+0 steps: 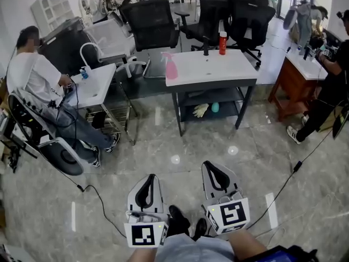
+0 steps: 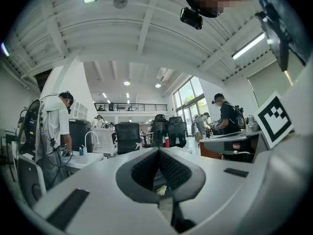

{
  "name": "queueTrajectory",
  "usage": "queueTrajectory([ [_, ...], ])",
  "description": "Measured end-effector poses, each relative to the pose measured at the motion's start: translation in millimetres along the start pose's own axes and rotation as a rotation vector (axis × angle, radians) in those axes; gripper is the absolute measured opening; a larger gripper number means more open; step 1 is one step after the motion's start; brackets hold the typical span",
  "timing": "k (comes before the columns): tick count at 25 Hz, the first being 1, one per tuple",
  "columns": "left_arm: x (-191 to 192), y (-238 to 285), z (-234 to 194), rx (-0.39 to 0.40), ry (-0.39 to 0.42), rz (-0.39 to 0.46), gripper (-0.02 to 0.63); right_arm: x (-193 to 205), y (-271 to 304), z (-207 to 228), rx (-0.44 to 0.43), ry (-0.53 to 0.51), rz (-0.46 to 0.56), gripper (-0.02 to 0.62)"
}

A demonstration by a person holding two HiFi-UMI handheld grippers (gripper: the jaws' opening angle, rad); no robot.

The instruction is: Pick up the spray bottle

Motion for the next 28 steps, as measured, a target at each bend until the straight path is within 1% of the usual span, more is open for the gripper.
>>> queueTrajectory([
  [2,5,1,-3,-0.006,-0.005,-0.012,0.015,3,6,2,0.008,-0.001,-0.004,0.035],
  [7,21,25,-28,-0.027,-0.014,-0.038,0.015,14,38,14,0.042,0.011,-0.024,0.037],
  [12,34,75,-53,-0.011,-0.034,-0.059,0.015,22,79,33,0.086,0.018,-0.067,0.037],
  [16,42,126,-80,0.004,-0.046,-0.074,0.015,23,126,46,0.101,0.013,-0.088,0.037],
  [22,40,204,-126,0.030,-0.051,-0.044,0.015,12,198,63,0.135,0.003,-0.089,0.037],
  [28,21,254,-157,0.054,-0.053,0.025,0.015,-17,243,69,0.167,-0.032,-0.046,0.029],
])
Point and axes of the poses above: the fingertips, and each gripper's own axes: y forward along the fingers, z to its right, x out of its underside, the point moved 10 cm from there along -y, backward along the fingers
